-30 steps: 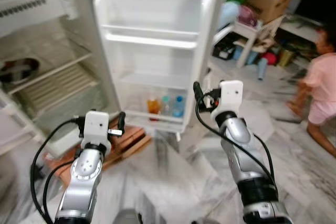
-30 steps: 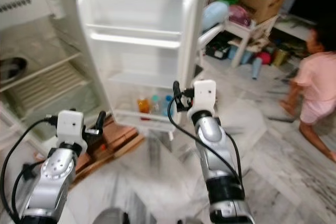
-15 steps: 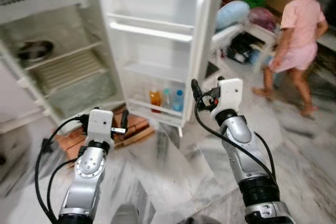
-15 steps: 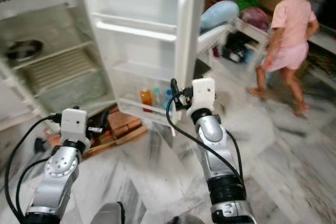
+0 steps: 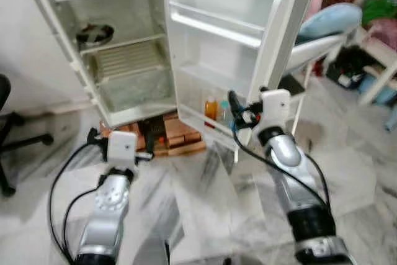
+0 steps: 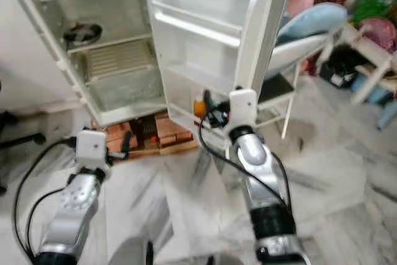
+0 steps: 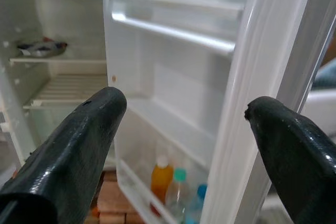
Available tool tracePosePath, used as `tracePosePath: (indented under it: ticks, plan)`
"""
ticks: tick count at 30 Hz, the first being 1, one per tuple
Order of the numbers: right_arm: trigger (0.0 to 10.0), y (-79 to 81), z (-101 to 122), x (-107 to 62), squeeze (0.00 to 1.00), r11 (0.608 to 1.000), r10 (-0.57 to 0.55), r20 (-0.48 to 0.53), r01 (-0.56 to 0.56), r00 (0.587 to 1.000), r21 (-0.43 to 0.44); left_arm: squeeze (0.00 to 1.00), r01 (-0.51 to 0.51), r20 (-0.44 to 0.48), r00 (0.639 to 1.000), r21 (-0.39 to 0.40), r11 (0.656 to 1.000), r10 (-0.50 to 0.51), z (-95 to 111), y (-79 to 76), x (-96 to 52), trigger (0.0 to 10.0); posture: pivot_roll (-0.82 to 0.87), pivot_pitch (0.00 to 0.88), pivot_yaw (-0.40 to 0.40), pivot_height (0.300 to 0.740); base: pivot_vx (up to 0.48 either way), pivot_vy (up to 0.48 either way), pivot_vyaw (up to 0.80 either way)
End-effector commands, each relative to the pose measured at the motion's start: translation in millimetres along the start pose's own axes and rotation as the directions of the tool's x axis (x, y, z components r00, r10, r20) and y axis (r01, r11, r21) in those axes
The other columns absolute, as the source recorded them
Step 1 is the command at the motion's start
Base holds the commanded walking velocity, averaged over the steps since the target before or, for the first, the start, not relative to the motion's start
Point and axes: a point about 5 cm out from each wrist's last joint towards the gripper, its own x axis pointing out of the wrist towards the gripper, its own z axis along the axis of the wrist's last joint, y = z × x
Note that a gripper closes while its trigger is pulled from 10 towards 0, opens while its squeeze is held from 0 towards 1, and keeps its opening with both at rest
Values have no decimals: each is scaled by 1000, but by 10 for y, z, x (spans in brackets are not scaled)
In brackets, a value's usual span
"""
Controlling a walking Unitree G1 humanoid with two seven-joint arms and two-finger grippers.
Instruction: Restocking fridge
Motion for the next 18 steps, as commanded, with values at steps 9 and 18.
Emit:
tracePosePath:
  ticks: [9, 18]
  plan:
    - [10000, 116, 70, 42, 0, 999, 40, 38, -40, 998, 2, 0, -39, -35, 999, 26, 999, 40, -38, 90, 18, 10000, 88, 48, 2, 740, 313, -332, 569]
    - [10000, 71, -29, -24, 0, 999, 38, 10, -38, 999, -6, 0, -63, 12, 998, 5, 998, 63, 19, 119, -2, 10000, 87, 47, -2, 740, 407, -249, 380]
